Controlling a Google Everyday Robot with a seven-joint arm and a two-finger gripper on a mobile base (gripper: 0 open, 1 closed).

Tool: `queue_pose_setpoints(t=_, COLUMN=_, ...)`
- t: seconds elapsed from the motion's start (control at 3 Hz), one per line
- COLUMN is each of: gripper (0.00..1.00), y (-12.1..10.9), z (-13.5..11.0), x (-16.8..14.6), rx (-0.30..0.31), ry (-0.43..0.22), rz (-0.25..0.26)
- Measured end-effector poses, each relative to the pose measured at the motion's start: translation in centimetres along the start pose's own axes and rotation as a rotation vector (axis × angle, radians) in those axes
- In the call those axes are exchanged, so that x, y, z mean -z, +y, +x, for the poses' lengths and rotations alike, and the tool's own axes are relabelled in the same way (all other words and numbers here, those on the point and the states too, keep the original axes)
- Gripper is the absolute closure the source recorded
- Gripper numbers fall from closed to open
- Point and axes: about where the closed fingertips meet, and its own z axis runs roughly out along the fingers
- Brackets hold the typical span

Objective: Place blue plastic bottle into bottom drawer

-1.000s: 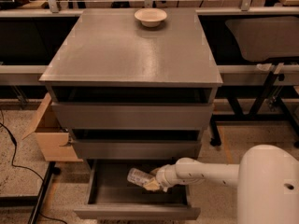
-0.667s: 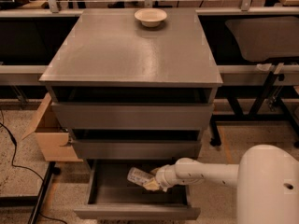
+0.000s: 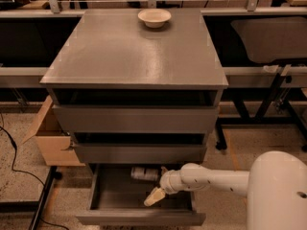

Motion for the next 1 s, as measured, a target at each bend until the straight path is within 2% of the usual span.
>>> queue_pose_setpoints(t=0.33, gripper=0.00, y=0.2, z=1.4, x=2.6, rx=-0.035, ry=-0.045, rz=0.030)
queue_pose_setpoints(t=0.67, gripper=0.00, y=1.7, z=4.2, x=7.1, rx=-0.117, ry=-0.121, rz=0.089)
queue_pose_setpoints(t=1.0, gripper=0.00, y=2.1, z=8.4, x=11.9, rx=-0.206, ry=-0.165, rz=0.169)
